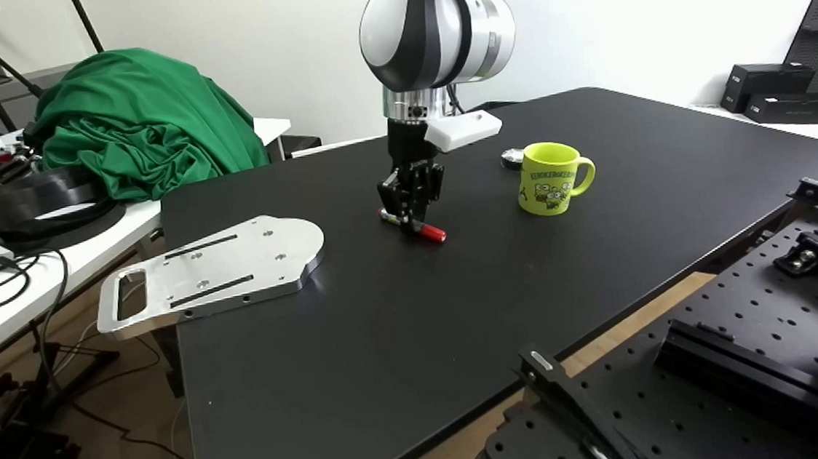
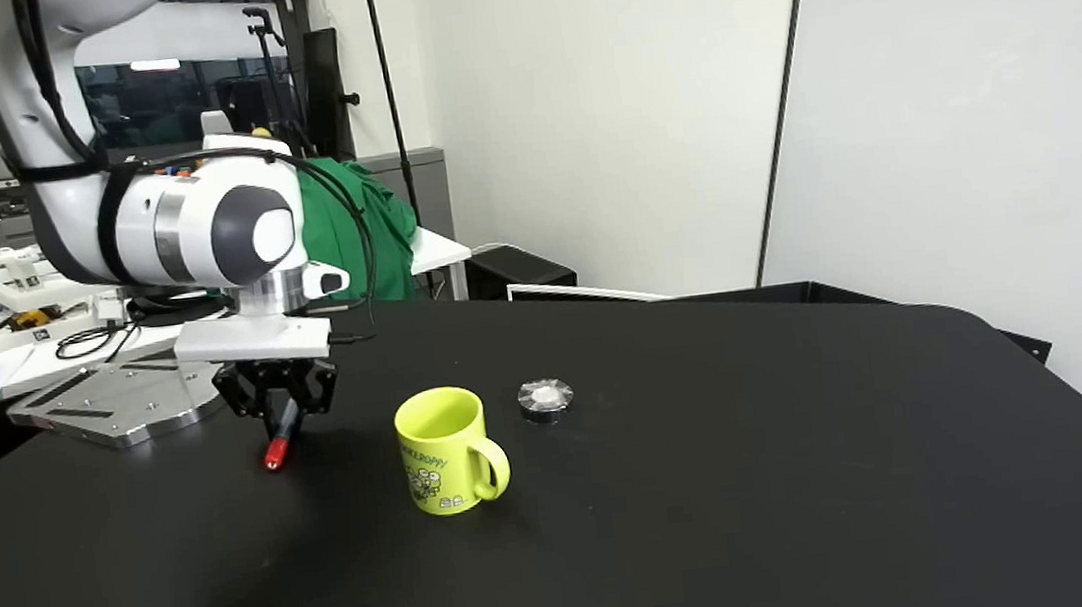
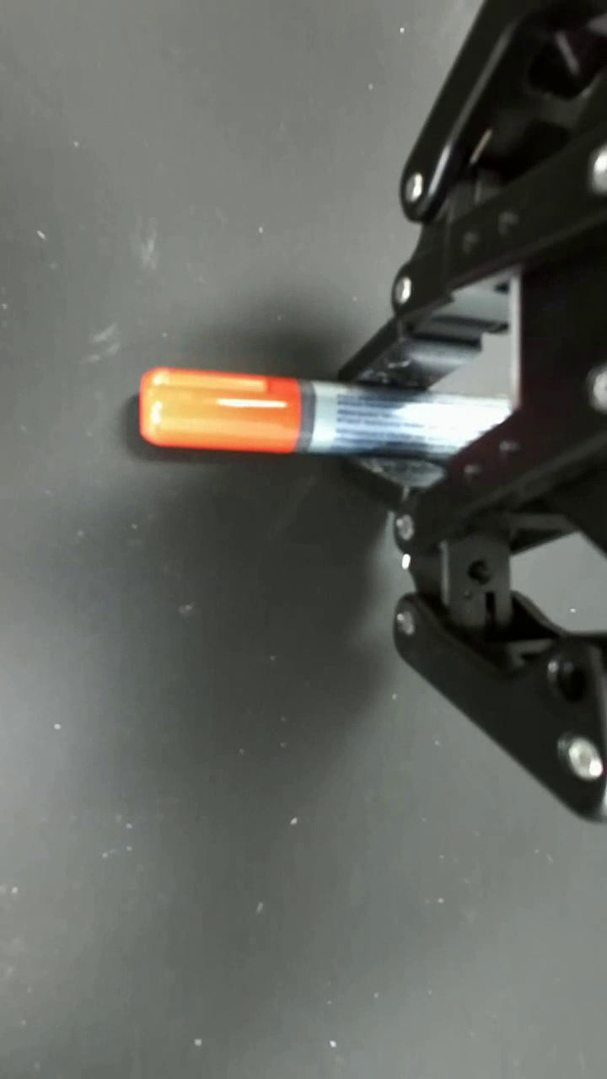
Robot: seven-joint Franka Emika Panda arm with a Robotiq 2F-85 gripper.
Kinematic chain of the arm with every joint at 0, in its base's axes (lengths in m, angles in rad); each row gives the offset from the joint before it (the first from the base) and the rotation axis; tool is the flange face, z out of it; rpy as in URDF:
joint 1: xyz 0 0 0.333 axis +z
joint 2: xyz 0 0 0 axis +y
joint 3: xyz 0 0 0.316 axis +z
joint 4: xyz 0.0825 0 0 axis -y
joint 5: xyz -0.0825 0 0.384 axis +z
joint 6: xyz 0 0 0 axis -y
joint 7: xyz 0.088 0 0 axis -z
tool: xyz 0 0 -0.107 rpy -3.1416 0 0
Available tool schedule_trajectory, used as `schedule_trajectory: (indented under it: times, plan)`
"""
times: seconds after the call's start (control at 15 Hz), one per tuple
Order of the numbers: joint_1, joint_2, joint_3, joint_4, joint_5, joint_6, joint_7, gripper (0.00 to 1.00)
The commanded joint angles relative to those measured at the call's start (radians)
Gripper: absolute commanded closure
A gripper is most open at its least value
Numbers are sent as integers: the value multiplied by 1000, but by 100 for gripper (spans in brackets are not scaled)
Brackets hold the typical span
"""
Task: Put the sharpie in the mug
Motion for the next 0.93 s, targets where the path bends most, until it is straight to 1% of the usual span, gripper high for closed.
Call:
schedule_trajectory:
  times: [0.0, 0.2, 0.27, 0.4, 0.47, 0.67, 0.87]
  plan:
    - [-3, 28, -5, 22, 4, 4, 41, 94]
    - [10, 26, -18, 20, 6, 8, 68, 94]
    - [-25, -90, -10, 44, 16, -133, 64, 94]
    - [-4, -140, -51, 67, 6, -205, 102, 94]
    - [-10, -168, -61, 91, 10, -258, 107, 94]
    - [-33, -271, -109, 167, 17, -479, 133, 94]
    - [-58, -338, -159, 244, 14, -689, 164, 94]
